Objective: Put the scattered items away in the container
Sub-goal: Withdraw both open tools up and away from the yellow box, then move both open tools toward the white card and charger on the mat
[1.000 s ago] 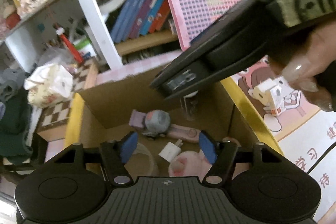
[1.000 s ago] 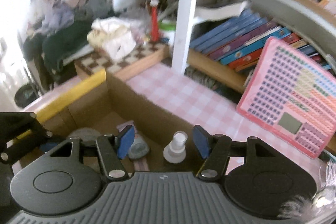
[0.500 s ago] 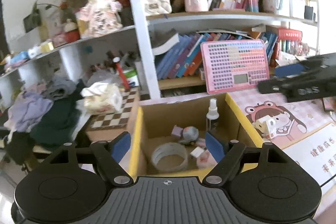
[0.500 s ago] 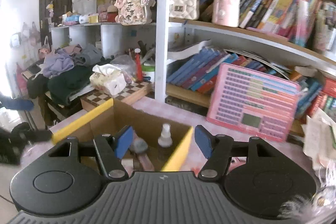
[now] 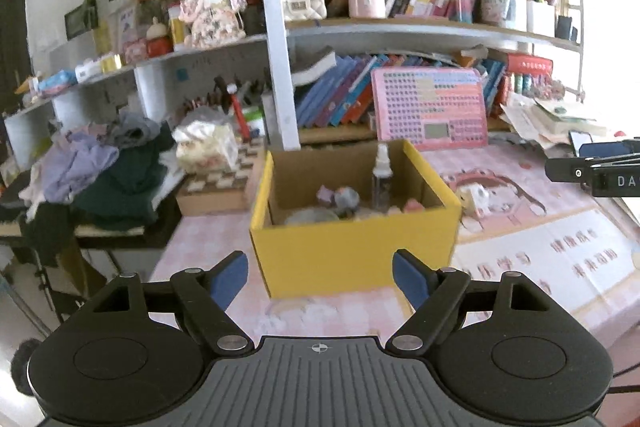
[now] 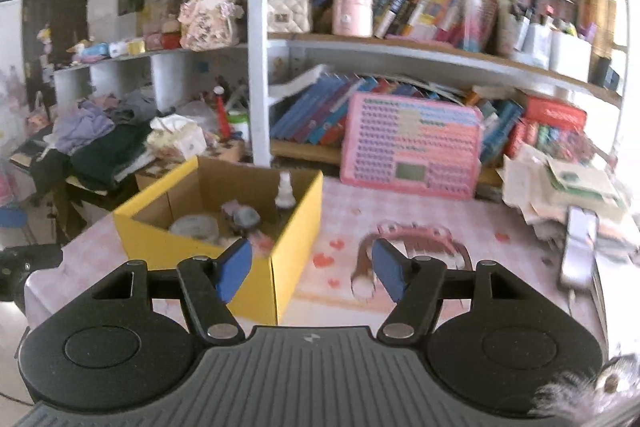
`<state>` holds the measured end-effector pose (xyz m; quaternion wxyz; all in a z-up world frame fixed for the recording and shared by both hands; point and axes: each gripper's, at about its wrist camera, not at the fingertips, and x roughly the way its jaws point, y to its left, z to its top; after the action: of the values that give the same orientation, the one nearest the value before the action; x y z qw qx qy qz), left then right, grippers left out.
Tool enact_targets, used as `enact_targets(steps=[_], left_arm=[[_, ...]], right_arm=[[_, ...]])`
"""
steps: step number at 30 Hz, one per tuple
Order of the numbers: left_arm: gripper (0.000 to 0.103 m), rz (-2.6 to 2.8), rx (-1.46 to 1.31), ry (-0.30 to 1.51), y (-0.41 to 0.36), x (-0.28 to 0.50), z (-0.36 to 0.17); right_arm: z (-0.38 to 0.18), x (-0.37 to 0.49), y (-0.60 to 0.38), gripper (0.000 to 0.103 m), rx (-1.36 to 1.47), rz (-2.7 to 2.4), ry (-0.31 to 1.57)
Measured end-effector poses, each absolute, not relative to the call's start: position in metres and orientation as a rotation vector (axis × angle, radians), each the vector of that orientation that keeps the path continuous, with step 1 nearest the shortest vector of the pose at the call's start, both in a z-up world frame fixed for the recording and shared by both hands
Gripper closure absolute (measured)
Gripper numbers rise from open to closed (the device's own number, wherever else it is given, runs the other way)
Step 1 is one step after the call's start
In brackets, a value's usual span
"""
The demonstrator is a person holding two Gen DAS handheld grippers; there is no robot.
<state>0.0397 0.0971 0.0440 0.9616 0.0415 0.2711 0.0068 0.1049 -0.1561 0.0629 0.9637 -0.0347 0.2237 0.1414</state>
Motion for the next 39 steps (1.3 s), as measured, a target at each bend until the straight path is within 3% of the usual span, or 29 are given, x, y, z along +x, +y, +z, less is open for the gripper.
enact_targets(steps=[10,21,39], left_arm=[[0.021,-0.010,0.062,0.584,0.091,0.005,0.023],[0.017,-0.055,0.095,0.649,0.080,-0.012,-0.004],[0.014,-0.184,0.114,0.654,0.051,-0.004,-0.012]], right_arm=[[0.025,0.044,-0.141,0.035,-0.007,0.170,0.516],[0.001,0.005,-0.117,0.020,-0.089,0.152,0.547],[-0.004,-0.003,-0.144,0.019,-0.050,0.055,0.602]])
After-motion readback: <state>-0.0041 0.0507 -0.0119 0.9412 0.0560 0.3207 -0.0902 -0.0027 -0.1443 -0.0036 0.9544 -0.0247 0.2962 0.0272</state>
